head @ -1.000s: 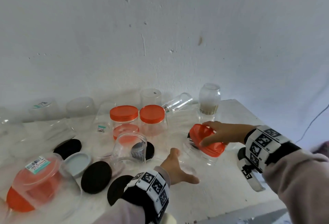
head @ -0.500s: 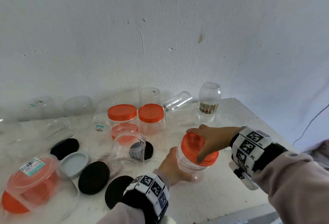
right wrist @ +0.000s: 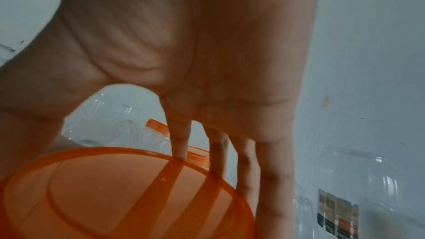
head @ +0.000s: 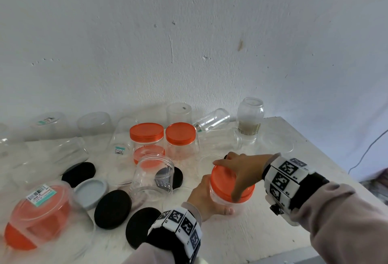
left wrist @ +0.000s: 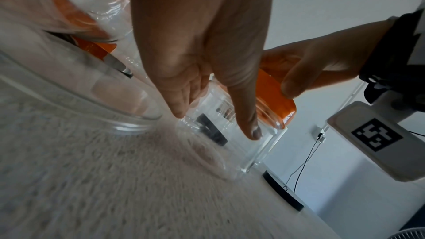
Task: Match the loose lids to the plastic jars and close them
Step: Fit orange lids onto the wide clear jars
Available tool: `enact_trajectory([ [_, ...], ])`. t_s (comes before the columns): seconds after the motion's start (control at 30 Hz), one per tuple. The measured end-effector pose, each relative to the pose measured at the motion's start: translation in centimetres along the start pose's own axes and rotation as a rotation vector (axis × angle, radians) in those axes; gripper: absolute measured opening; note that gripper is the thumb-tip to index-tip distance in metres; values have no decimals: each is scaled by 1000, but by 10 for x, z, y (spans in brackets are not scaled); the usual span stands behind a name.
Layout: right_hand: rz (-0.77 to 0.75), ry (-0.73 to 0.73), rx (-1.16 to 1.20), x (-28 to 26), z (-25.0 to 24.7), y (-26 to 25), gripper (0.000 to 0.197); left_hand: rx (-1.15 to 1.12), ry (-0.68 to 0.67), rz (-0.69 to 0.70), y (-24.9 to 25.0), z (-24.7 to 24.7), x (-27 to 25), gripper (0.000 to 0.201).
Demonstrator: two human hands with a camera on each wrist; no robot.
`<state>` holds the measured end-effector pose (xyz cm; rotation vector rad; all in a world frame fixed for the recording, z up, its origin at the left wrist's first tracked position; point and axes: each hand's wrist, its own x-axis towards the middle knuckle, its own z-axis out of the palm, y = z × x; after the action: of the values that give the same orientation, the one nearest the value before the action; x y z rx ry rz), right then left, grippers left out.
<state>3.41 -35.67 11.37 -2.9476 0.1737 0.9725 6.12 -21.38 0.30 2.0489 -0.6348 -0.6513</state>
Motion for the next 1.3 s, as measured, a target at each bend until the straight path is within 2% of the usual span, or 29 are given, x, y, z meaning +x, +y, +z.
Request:
enact_trajectory([
  [0.47,15,29,-51,3,4,-6,102,-14,13,-24,-1,1,2,95],
  [0.73,81,120,0,6,12,-6,105,-24,18,-6,-2,0,1,94],
  [0.87,73,20,-16,6,6,-7,117,-16,5,-15,0,-1,1,97],
  [0.97,28,-26,-22,4,2,-6,112,7,7,-20,0,0,2,97],
  [1.07,16,2,-5,4,5,-5,106,4,13,-17,-1,1,1,97],
  [1.3,68,98,60,8,15,-7,105,-23,23,0,-3,1,1,96],
])
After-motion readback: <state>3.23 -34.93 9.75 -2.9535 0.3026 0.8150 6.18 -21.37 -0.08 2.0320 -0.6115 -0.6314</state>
